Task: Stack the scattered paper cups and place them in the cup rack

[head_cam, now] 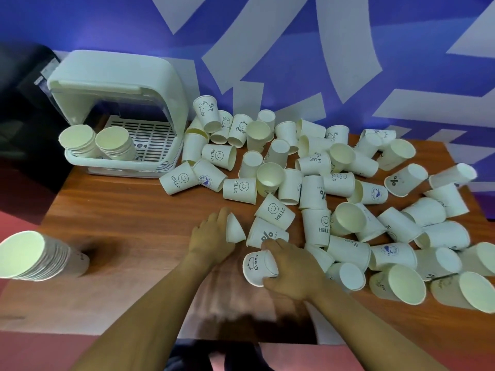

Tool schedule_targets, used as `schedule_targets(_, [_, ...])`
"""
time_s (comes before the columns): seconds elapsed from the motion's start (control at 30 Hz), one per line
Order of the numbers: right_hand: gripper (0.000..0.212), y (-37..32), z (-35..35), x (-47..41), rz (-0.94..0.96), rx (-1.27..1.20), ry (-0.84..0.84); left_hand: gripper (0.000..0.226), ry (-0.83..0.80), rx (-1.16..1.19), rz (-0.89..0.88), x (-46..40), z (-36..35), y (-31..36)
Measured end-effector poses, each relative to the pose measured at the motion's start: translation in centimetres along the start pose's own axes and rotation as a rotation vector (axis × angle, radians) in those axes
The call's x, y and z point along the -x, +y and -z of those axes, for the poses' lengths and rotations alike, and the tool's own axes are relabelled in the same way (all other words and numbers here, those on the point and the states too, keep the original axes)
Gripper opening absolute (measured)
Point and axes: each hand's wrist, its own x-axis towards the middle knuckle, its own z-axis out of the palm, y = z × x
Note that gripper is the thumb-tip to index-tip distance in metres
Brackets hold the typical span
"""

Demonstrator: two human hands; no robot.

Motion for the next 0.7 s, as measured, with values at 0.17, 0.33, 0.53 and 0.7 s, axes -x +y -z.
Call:
schedule_targets(0.17, [0.058, -0.2, 1.3, 0.2, -0.078, -0.313, 0.018, 0.089, 0.044, 0.128, -0.004, 1.0, 2.0, -1.3])
schedule_targets(0.33, [0.085, -1.7, 3.4, -1.0, -0.100, -0.447, 0.089, 0.076, 0.146, 0.204, -0.037, 1.6, 5.6, -2.4])
schedule_targets(0.53, [0.072, -4.9, 5.1, -3.8, -0.090, -0.311, 0.219, 0.075, 0.196, 0.259, -0.068, 2.0, 9.3, -4.3])
schedule_targets(0.7, [0.074, -8.5, 5.5, -6.3, -0.230, -0.469, 0.279, 0.089, 0.085, 0.243, -0.038, 2.2, 11.2, -7.5])
